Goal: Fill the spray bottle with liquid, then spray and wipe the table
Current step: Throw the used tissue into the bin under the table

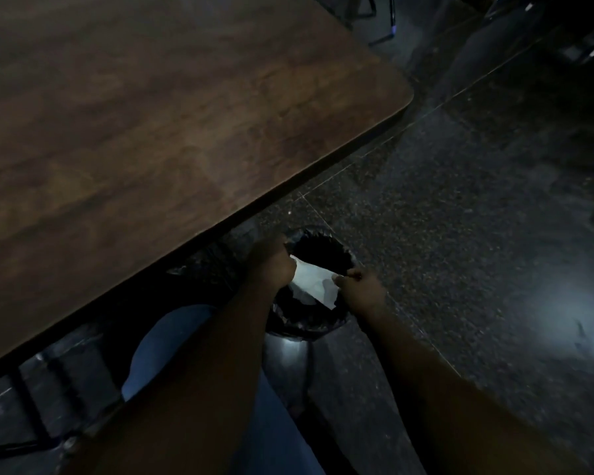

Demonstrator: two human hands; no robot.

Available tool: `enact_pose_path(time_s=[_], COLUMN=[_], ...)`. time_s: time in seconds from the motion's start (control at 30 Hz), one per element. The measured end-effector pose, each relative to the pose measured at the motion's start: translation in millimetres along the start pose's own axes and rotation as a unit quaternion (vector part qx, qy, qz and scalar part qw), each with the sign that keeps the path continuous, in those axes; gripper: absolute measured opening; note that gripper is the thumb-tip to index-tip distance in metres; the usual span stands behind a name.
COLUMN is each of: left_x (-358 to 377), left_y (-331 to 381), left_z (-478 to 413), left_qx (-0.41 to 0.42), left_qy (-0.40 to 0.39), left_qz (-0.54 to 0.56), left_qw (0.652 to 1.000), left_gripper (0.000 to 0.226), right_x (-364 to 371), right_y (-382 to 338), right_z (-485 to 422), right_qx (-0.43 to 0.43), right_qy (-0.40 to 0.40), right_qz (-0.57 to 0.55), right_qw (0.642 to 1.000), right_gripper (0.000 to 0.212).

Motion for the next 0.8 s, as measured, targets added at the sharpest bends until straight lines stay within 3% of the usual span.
enact_pose_path(time_s=[0.1,0.23,0.37,0.53,0.8], left_x=[3,3,0,-10,-37], left_y=[-1,4,14,21,15], left_z=[4,23,48,87,189], left_qx=[0.032,0.097,0.157,0.208,0.265], left_qy=[-0.022,-0.009,0.026,0.053,0.139], left_qz=[-0.028,-0.118,-0.251,-0.33,-0.231], left_qw=[0.999,0.988,0.955,0.919,0.926], left_gripper=[0.041,0.034,0.027,0.021,0.044], right_x=[-7,-4,-1,-5,-39], right_y=[4,-10,-28,-48,-89], right_z=[6,18,33,63,151], right_qx=[-0.01,-0.094,-0.156,-0.229,-0.407], right_qy=[0.034,0.03,-0.016,-0.046,0.0], right_qz=[0.048,0.134,0.206,0.291,0.303], right_qw=[0.998,0.986,0.966,0.928,0.862], right_gripper=[0.028,0.017,0.028,0.032,0.013])
Point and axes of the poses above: each hand's wrist, its own z-axis away from the middle knuckle, its own x-axis out of the palm, y = z × x, the point moved 1 cm from there along -z, towards the middle knuckle, and after that the axes turned 7 degrees about -y, right-handed, at the moved point
